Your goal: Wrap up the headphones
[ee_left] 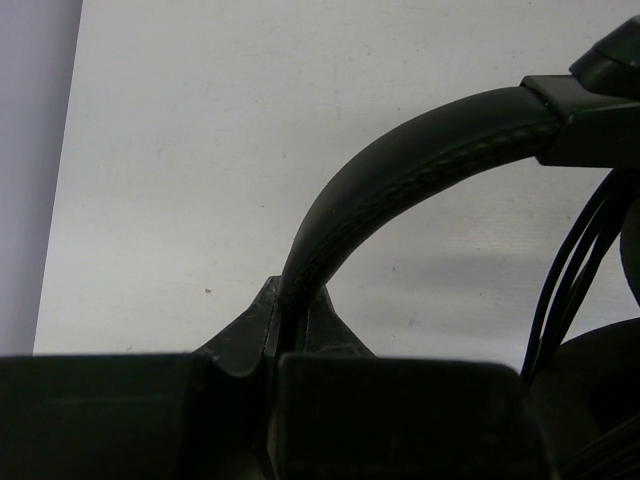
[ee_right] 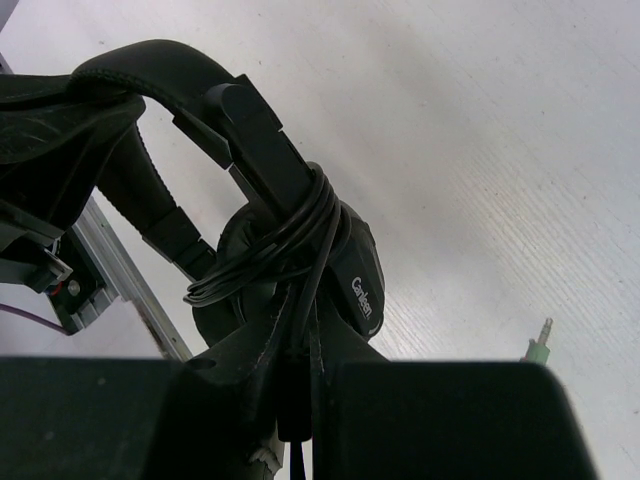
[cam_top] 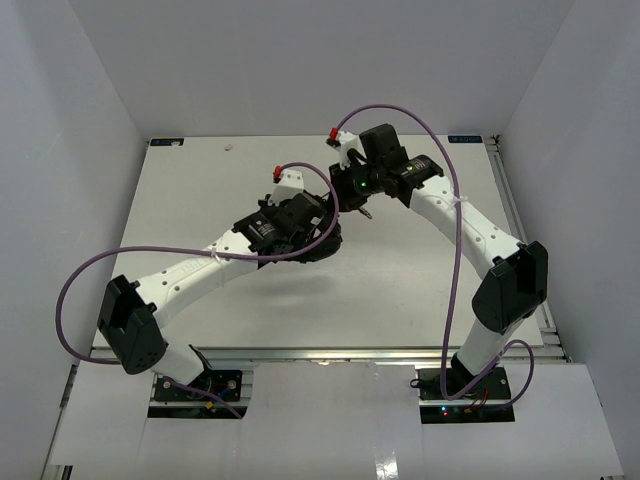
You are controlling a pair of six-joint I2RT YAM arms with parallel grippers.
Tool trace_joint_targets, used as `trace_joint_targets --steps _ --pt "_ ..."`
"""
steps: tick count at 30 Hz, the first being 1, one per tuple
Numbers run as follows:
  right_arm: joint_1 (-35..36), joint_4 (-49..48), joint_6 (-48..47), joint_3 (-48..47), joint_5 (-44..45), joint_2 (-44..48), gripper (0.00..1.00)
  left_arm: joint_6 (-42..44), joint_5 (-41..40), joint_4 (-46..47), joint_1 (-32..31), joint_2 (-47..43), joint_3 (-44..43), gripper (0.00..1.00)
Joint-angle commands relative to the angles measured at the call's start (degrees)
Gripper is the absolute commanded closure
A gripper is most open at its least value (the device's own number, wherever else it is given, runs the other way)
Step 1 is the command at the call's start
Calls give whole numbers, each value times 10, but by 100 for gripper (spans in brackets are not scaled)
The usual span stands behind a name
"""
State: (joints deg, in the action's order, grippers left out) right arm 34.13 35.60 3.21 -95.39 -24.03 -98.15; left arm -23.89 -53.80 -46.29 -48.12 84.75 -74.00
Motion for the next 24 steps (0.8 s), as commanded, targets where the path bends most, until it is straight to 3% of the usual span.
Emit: trace_joint_targets --steps 1,9,19,24 --pt "-6 -83 39 -22 -30 28 89 23 -28 -45 14 -8 9 100" --pt "-5 -165 114 35 -92 64 85 -59 -19 -76 26 -8 -12 100" --pt "27 -243 149 119 -69 121 80 -78 10 -37 35 -30 2 100" --pt "53 -255 154 132 -47 123 84 -86 26 -18 38 -46 10 100"
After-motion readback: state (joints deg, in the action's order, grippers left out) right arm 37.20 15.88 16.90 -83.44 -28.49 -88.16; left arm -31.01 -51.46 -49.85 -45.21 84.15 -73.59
